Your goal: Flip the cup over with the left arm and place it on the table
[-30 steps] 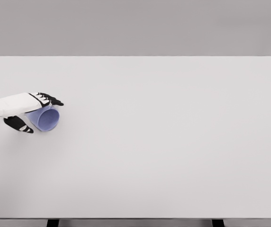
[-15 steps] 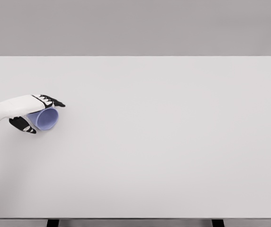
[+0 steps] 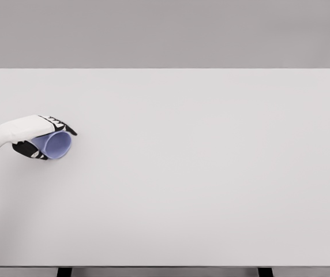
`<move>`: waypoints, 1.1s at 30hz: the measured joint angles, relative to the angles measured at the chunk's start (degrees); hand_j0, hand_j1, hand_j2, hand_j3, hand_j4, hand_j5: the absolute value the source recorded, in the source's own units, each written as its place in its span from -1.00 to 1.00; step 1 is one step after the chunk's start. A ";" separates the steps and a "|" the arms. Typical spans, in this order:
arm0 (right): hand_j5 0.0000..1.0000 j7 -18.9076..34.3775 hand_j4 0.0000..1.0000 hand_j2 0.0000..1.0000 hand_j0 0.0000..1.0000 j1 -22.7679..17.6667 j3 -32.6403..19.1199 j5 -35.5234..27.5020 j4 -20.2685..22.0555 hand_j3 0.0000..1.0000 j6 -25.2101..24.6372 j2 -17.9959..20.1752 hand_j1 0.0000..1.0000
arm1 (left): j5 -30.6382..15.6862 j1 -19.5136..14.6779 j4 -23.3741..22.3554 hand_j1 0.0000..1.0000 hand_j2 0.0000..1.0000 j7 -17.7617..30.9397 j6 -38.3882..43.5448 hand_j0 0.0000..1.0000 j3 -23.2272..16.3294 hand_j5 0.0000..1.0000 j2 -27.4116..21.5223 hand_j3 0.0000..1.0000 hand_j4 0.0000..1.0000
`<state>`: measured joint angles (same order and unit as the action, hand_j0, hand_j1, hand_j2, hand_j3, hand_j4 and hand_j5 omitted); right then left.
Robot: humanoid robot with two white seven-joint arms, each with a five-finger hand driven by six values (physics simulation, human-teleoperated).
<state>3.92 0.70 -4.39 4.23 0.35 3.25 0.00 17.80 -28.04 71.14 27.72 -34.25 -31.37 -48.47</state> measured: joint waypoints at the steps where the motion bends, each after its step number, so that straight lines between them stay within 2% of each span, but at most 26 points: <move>1: 1.00 0.01 1.00 1.00 1.00 0.09 0.00 0.00 0.00 1.00 0.00 0.00 1.00 | -0.11 0.00 -0.06 0.23 0.23 -0.03 0.03 0.23 0.00 0.23 0.01 0.23 0.23; 5: 1.00 0.01 1.00 1.00 1.00 0.09 0.00 0.00 0.00 1.00 0.00 0.00 1.00 | -0.79 0.00 -0.44 0.08 0.08 0.07 0.10 0.08 0.05 0.08 -0.01 0.08 0.08; 14: 1.00 0.00 1.00 1.00 1.00 0.09 0.00 0.00 0.00 1.00 0.00 0.00 1.00 | -1.25 -0.61 -0.80 0.07 0.07 0.67 -0.46 0.07 -0.10 0.07 -0.03 0.07 0.07; 19: 1.00 0.02 1.00 1.00 1.00 0.00 0.00 0.00 0.00 1.00 0.00 0.00 1.00 | -3.91 -1.32 -0.94 0.07 0.07 0.63 -0.80 0.07 -0.27 0.07 -0.10 0.07 0.07; 27: 1.00 0.01 1.00 1.00 1.00 0.09 0.00 0.00 0.00 1.00 0.00 0.00 1.00 | -13.75 -1.76 -0.98 0.09 0.09 0.82 -0.89 0.09 -0.32 0.09 -0.96 0.09 0.09; 33: 1.00 0.01 1.00 1.00 1.00 0.09 0.00 0.00 0.00 1.00 0.00 0.00 1.00 | -26.27 -1.67 -1.01 0.09 0.09 0.93 -0.87 0.09 -2.04 0.09 -1.37 0.09 0.09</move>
<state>3.93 0.79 -4.39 4.22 0.35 3.25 0.00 -8.47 -29.71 70.13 28.65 -35.12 -33.41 -49.83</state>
